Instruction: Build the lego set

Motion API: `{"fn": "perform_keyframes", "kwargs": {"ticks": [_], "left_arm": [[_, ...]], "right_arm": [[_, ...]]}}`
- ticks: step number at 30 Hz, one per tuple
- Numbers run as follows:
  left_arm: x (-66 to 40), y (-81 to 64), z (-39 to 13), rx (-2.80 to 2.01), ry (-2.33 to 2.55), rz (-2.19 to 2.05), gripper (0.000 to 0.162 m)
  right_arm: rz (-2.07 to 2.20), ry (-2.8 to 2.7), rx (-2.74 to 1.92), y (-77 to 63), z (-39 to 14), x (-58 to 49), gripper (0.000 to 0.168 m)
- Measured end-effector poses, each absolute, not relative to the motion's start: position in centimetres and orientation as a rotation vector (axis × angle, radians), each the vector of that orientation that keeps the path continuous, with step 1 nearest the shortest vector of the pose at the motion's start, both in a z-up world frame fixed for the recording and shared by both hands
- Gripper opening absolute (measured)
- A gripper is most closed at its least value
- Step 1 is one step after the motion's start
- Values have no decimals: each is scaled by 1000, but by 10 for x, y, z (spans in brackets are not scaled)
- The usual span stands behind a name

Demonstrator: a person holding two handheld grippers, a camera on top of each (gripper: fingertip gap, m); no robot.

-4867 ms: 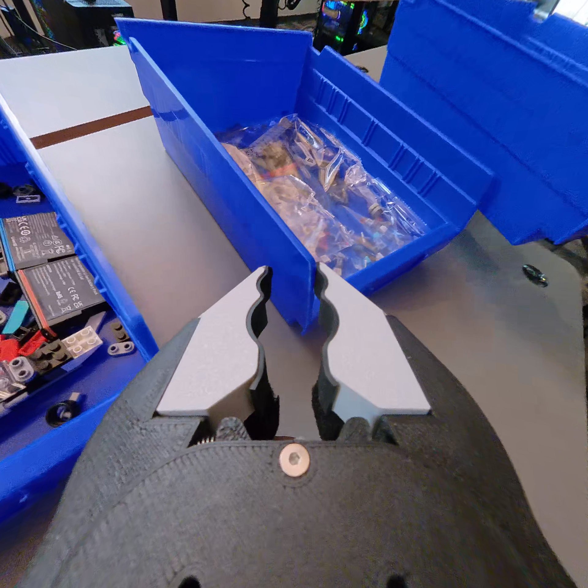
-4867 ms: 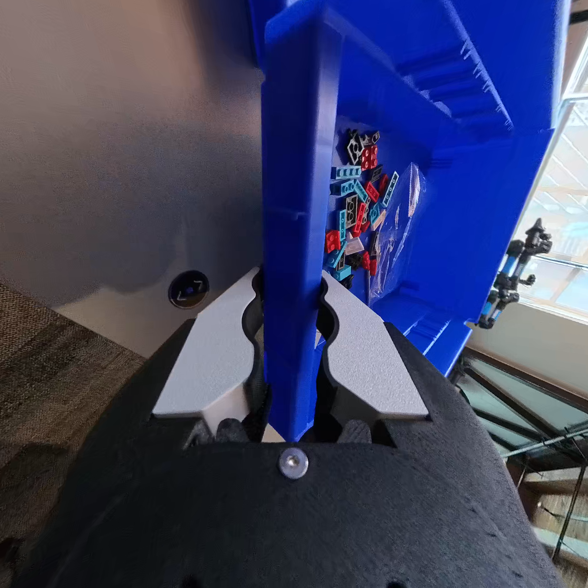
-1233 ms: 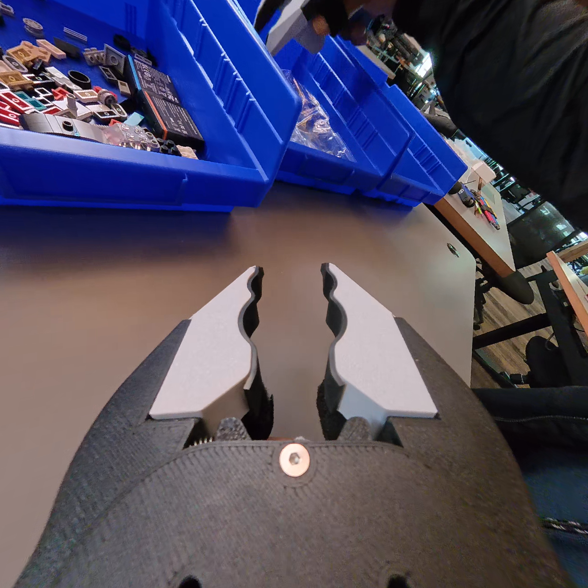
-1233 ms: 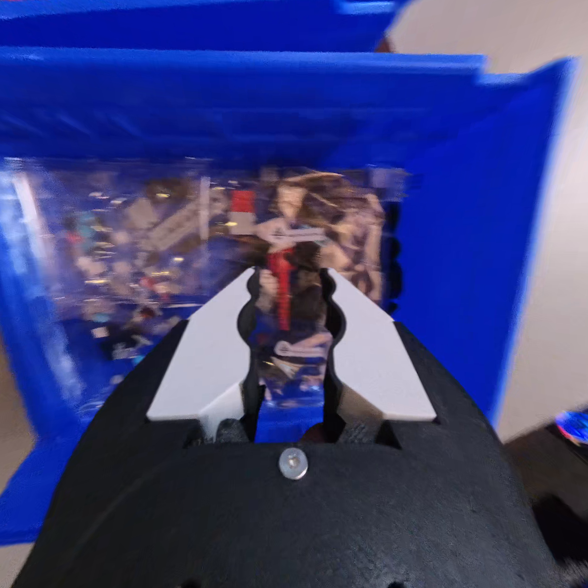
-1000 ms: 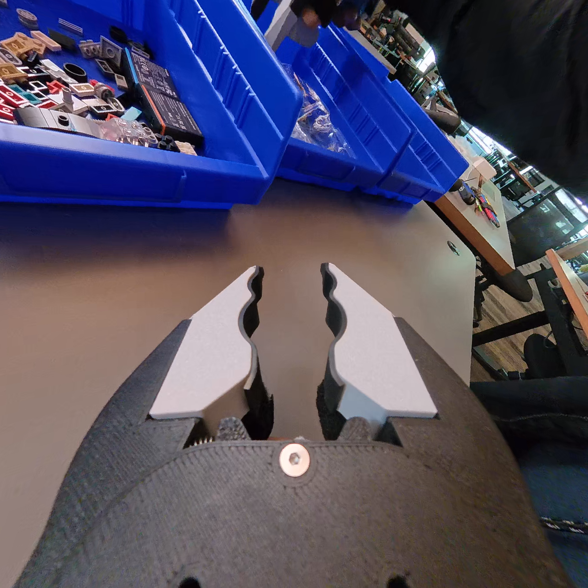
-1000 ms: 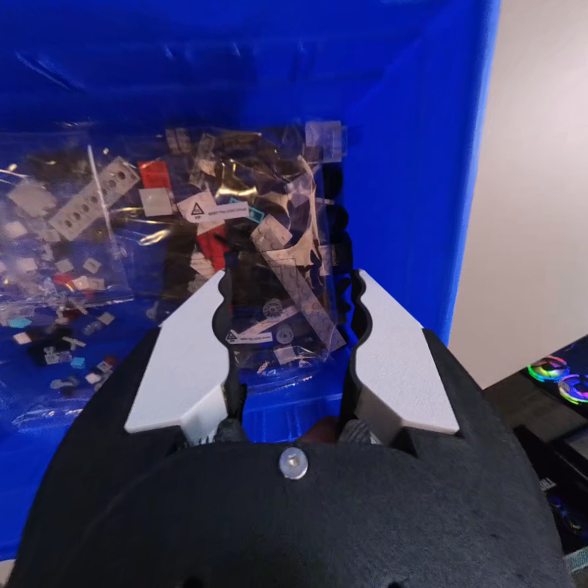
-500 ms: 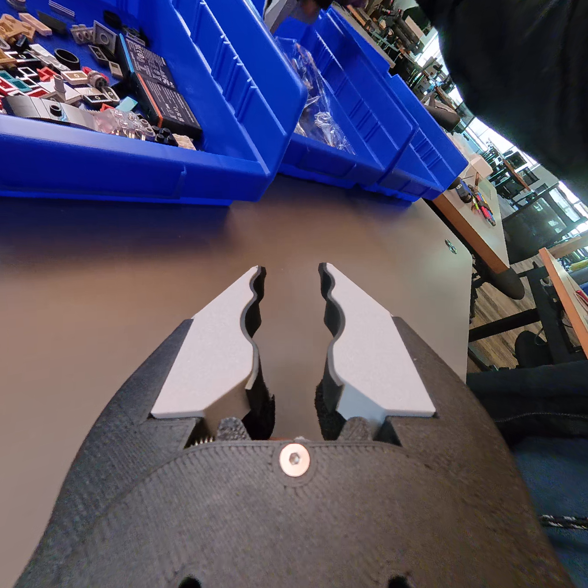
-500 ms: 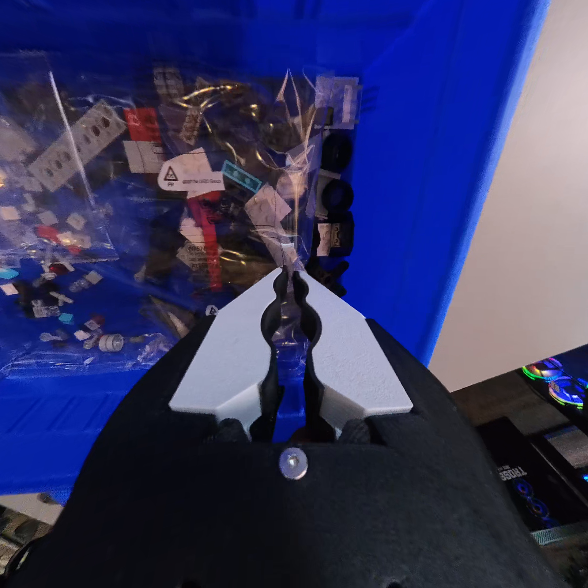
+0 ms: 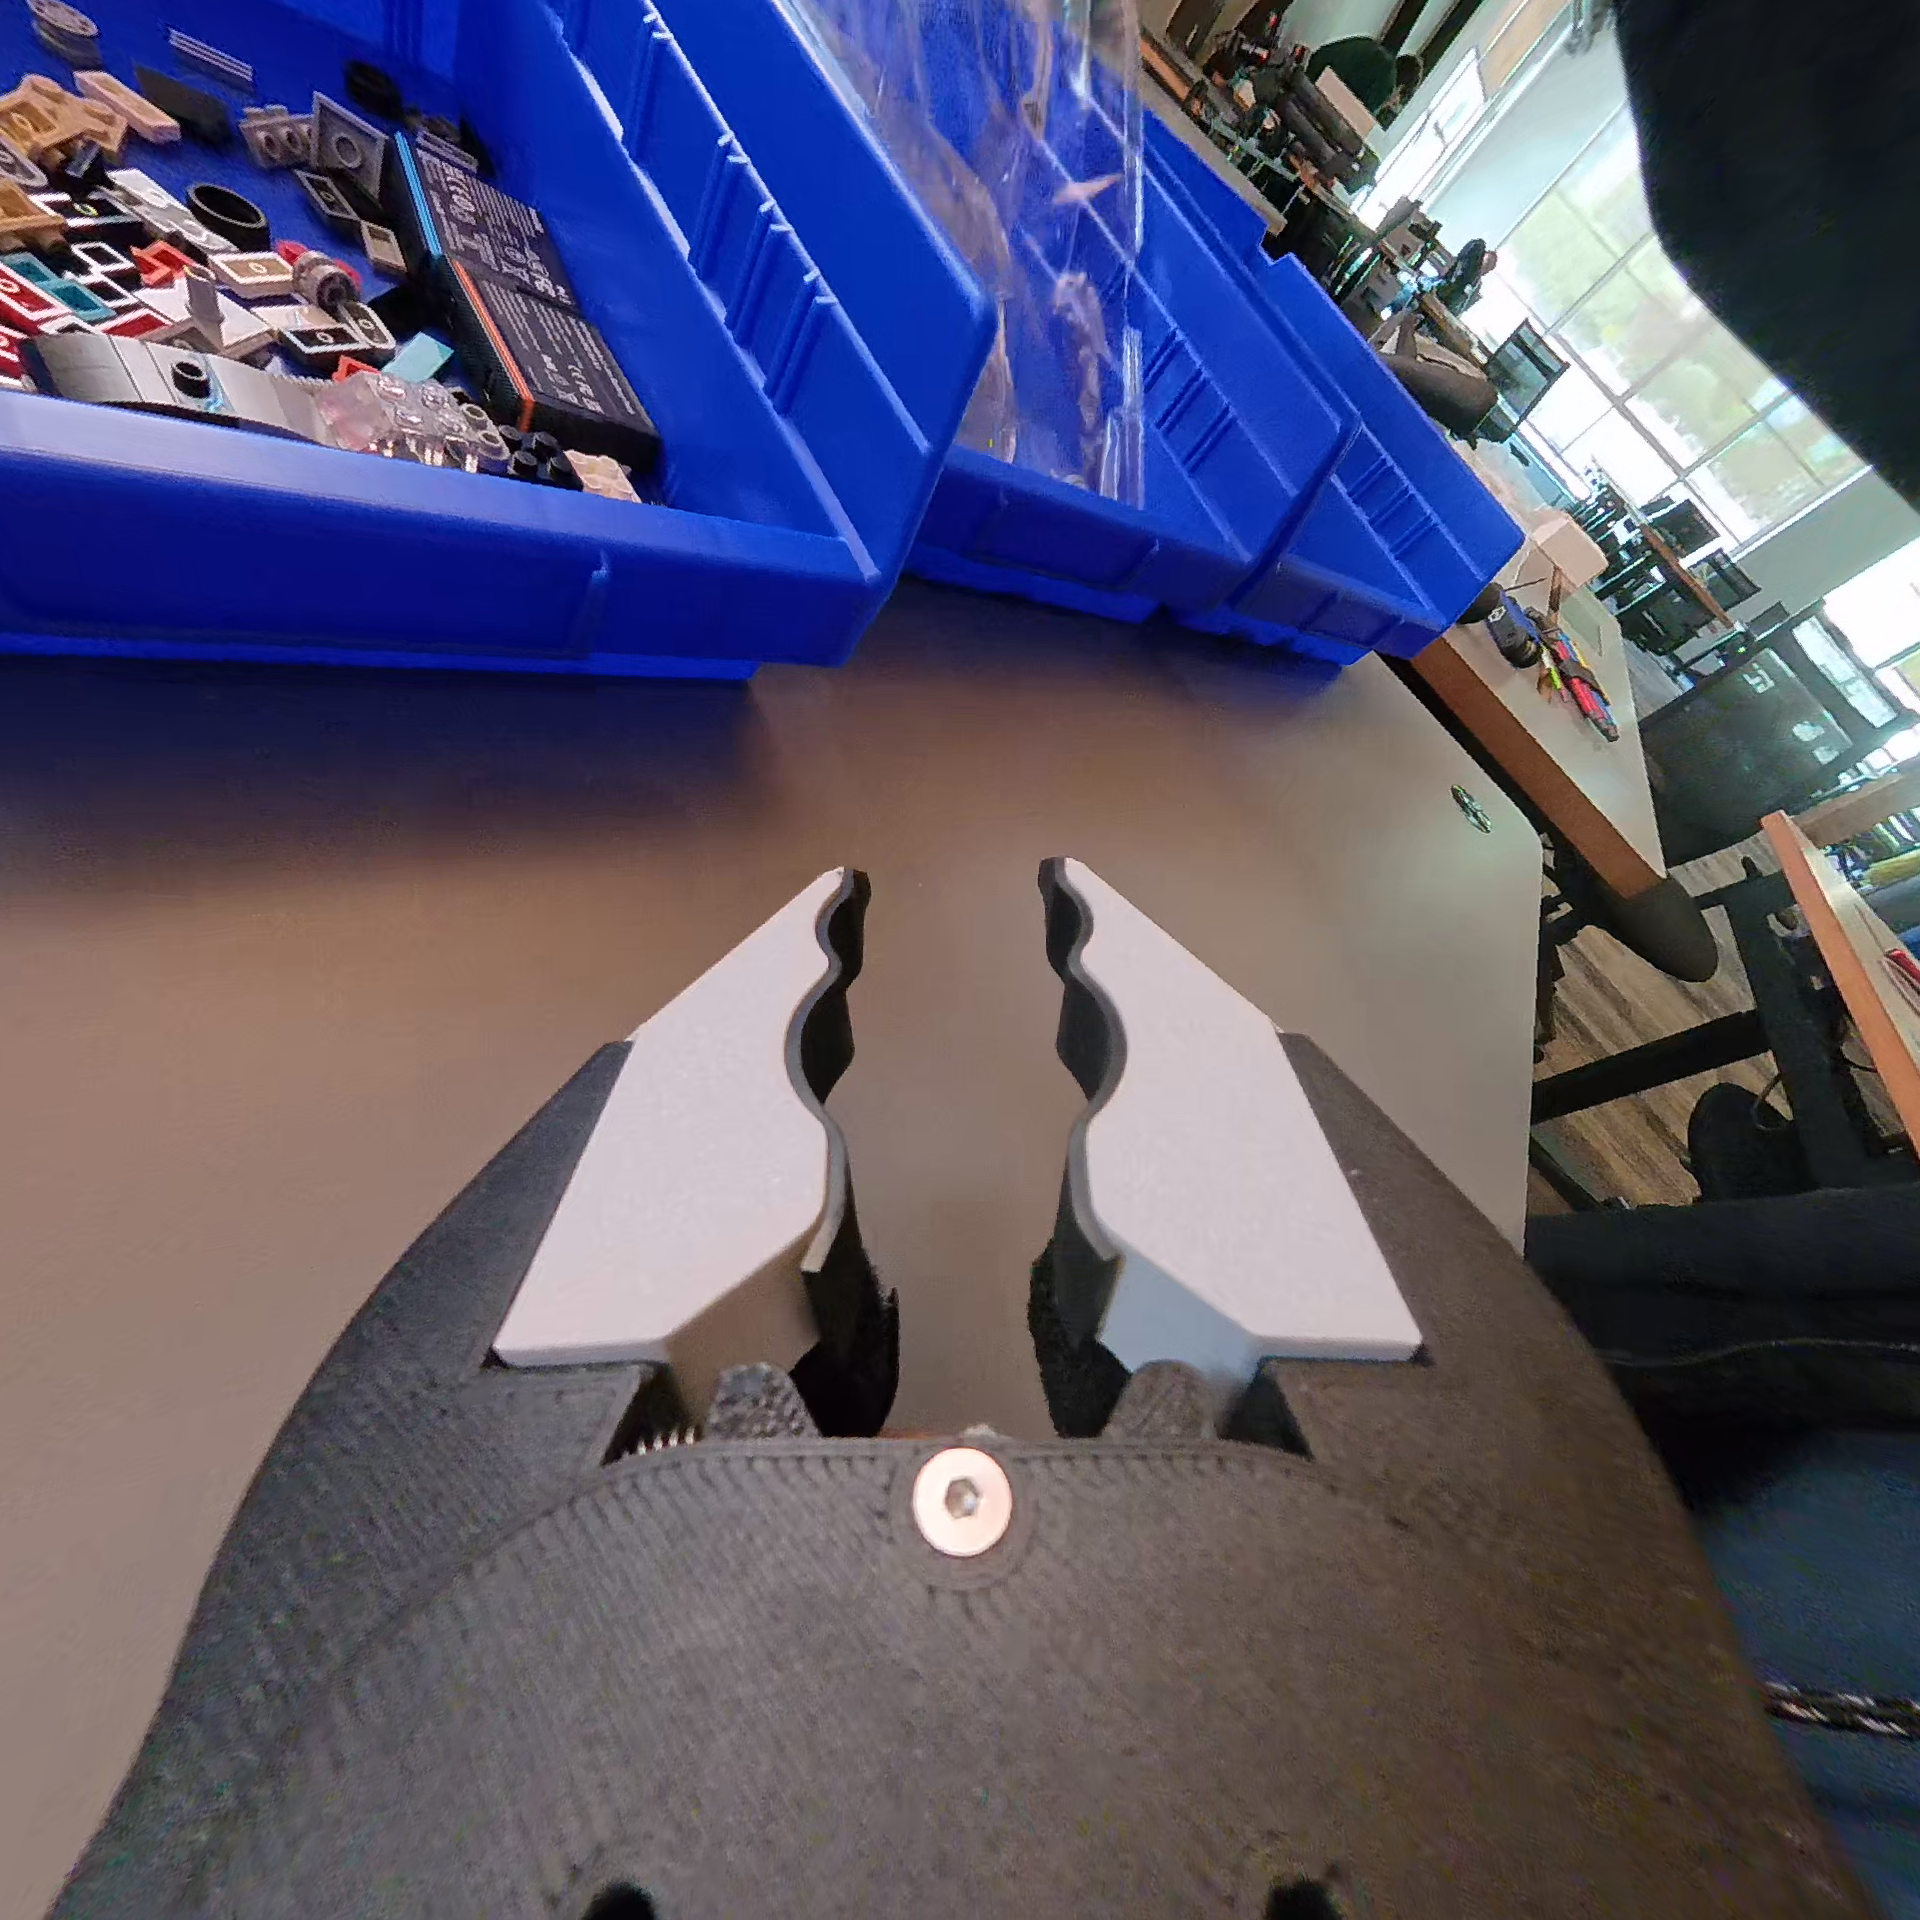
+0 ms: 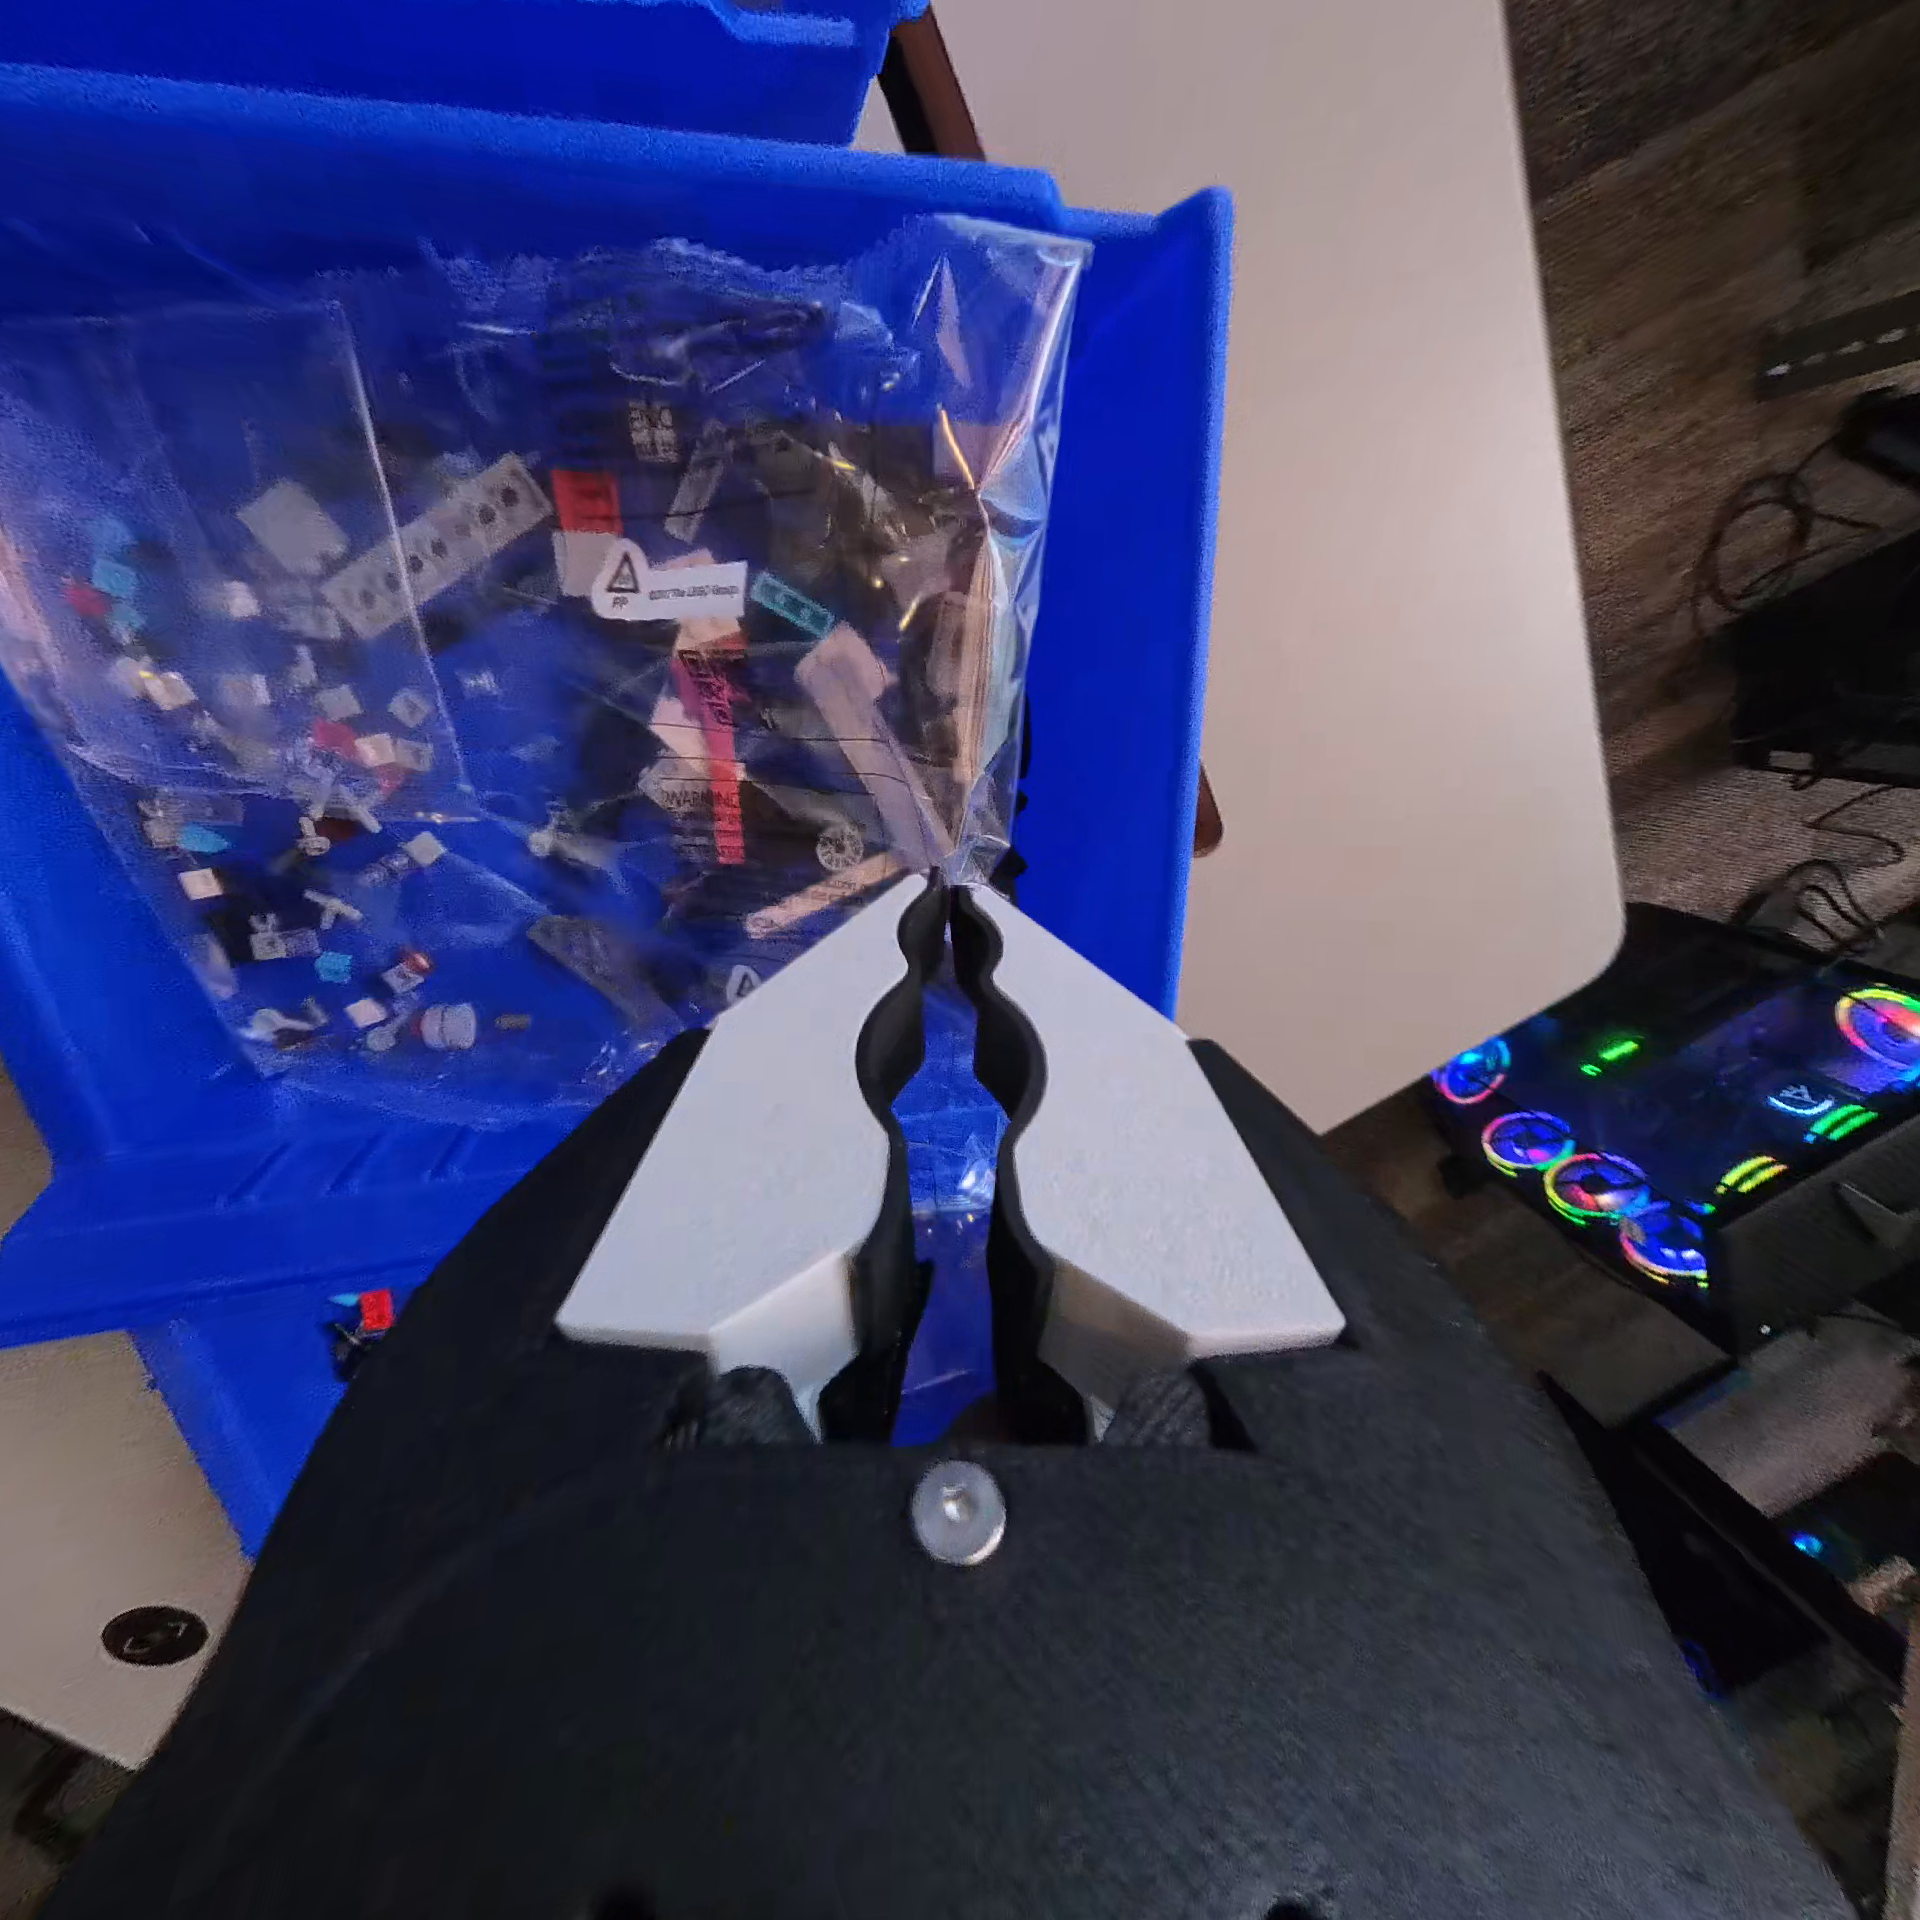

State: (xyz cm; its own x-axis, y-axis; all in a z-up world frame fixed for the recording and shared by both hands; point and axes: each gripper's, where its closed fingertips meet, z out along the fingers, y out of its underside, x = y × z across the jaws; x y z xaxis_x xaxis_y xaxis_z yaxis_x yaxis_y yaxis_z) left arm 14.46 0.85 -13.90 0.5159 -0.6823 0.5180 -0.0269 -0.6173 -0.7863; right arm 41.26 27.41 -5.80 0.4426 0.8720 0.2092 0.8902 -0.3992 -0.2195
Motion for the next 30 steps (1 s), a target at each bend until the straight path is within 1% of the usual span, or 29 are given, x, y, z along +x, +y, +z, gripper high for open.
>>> {"fn": "perform_keyframes", "kwargs": {"ticks": [4, 6, 12, 14, 16, 18, 22, 24, 27, 30], "left_arm": [[146, 8, -137, -2001, 628, -1092, 38], [145, 15, -129, -1981, 679, -1023, 44], [160, 63, -45, -1801, 746, -1007, 57], [174, 88, -25, -1782, 803, -974, 63], [194, 116, -18, -1804, 866, -948, 67], [217, 140, -26, -1867, 945, -944, 69], [258, 167, -56, -1982, 1082, -932, 68], [272, 174, -65, -2010, 1131, -890, 63], [285, 181, -70, -2026, 1166, -841, 53], [292, 184, -72, -2037, 1170, -841, 39]], "right_arm": [[-97, -1498, -2365, 270, -36, 411, 0], [-99, -1503, -2351, 266, -28, 409, 0], [-57, -1535, -2320, 254, -20, 401, 0], [-47, -1537, -2309, 251, -19, 400, 0], [-37, -1535, -2300, 249, -18, 399, 0], [-26, -1531, -2291, 247, -17, 399, 0], [-5, -1513, -2270, 245, -13, 402, 0], [10, -1510, -2259, 244, -11, 403, 0], [36, -1513, -2238, 243, -9, 404, 0], [61, -1518, -2212, 242, -6, 404, 0]]}}
